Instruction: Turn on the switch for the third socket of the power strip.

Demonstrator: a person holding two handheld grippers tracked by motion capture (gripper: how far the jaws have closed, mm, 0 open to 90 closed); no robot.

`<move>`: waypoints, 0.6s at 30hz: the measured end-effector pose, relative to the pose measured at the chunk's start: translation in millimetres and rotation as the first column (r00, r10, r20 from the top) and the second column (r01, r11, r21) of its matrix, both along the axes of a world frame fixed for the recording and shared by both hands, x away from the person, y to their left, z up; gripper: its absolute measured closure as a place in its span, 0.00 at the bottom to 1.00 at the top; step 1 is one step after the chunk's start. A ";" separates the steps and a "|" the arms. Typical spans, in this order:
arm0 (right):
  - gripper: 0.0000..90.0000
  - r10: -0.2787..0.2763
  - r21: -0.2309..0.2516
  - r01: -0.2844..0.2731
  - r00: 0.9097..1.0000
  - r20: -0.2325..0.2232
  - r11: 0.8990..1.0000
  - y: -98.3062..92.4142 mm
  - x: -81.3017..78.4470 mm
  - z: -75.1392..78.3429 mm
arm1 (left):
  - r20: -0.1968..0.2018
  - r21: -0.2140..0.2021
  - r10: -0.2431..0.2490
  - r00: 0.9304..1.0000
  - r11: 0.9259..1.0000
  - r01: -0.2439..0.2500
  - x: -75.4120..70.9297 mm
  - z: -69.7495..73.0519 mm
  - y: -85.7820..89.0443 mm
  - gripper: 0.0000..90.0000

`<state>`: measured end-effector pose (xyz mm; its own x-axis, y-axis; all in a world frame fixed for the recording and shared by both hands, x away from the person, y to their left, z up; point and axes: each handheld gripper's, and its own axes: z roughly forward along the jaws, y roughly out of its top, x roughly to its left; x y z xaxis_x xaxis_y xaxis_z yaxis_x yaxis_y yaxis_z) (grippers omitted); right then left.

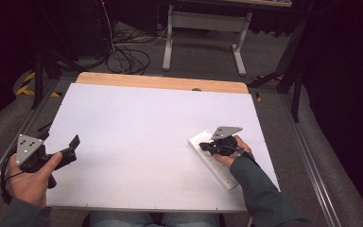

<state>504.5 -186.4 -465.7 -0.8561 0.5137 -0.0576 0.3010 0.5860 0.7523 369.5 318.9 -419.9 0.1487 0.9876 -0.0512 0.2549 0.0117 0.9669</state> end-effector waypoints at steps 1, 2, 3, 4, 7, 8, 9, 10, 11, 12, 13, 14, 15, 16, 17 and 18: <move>1.00 -0.001 0.000 0.001 1.000 -0.001 1.000 0.0 -0.2 -0.1 | -0.001 -0.001 0.001 1.000 1.000 -0.001 -0.1 0.0 0.1 0.05; 1.00 -0.004 0.000 0.004 1.000 0.000 1.000 0.0 -0.3 -0.3 | -0.001 -0.001 0.001 1.000 1.000 -0.001 -0.2 0.0 0.1 0.05; 1.00 0.000 -0.011 0.000 1.000 -0.008 1.000 0.0 -0.3 -0.7 | -0.001 0.000 0.001 1.000 1.000 -0.001 -0.3 0.1 0.2 0.05; 1.00 -0.002 -0.005 0.002 1.000 -0.006 1.000 -0.3 -0.6 -1.1 | 0.000 0.004 0.002 1.000 1.000 -0.002 -0.3 0.2 0.4 0.05; 1.00 -0.005 -0.004 0.005 1.000 -0.008 1.000 -0.2 -0.7 -1.0 | -0.001 0.000 0.001 1.000 1.000 -0.001 -0.1 0.0 0.0 0.05; 1.00 -0.003 -0.005 0.003 1.000 -0.007 1.000 -0.1 -0.8 -1.0 | -0.001 0.004 0.003 1.000 1.000 -0.003 -0.1 0.1 0.2 0.05; 1.00 -0.002 -0.006 0.002 1.000 -0.006 1.000 0.0 -0.9 -0.9 | 0.000 0.004 0.002 1.000 1.000 -0.002 0.1 0.0 0.2 0.05; 1.00 -0.002 -0.007 0.001 1.000 -0.005 1.000 0.0 -1.0 -0.9 | -0.001 0.004 0.001 1.000 1.000 -0.001 0.1 0.0 0.1 0.05; 1.00 0.000 -0.008 0.000 1.000 -0.004 1.000 0.1 -1.0 -0.8 | -0.001 0.003 0.001 1.000 1.000 -0.001 0.1 0.0 0.1 0.05; 1.00 -0.001 -0.010 0.001 1.000 -0.003 1.000 0.1 -1.2 -0.8 | -0.001 0.003 0.001 1.000 1.000 -0.001 0.2 0.0 -0.1 0.05; 1.00 -0.001 -0.011 0.001 1.000 -0.002 1.000 0.0 -1.4 -0.7 | 0.000 0.003 0.000 1.000 1.000 0.000 0.4 0.0 -0.4 0.05; 1.00 -0.002 -0.013 0.002 1.000 -0.001 1.000 -0.1 -1.8 -0.6 | -0.002 0.004 -0.004 1.000 1.000 0.004 0.5 0.1 -0.6 0.05; 1.00 -0.003 -0.014 0.003 1.000 -0.001 1.000 -0.2 -2.1 -0.6 | -0.002 0.005 -0.004 1.000 1.000 0.004 0.7 0.1 -0.9 0.05; 1.00 -0.005 -0.015 0.005 1.000 -0.001 1.000 -0.3 -2.5 -0.6 | -0.002 0.007 -0.008 1.000 1.000 0.008 0.7 0.2 -0.9 0.05; 1.00 -0.004 -0.017 0.004 1.000 0.000 1.000 -0.7 -2.8 -0.5 | -0.001 0.007 -0.009 1.000 1.000 0.009 0.8 0.4 -1.1 0.05; 1.00 -0.003 -0.016 0.003 1.000 0.000 1.000 -1.1 -3.1 -0.5 | 0.003 0.003 -0.007 1.000 1.000 0.007 0.9 0.3 -1.5 0.05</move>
<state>501.4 -187.5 -466.2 -0.8543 0.5156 -0.0659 0.3032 0.5973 0.7425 370.5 317.4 -419.6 0.1562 0.9866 -0.0476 0.2523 0.0067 0.9676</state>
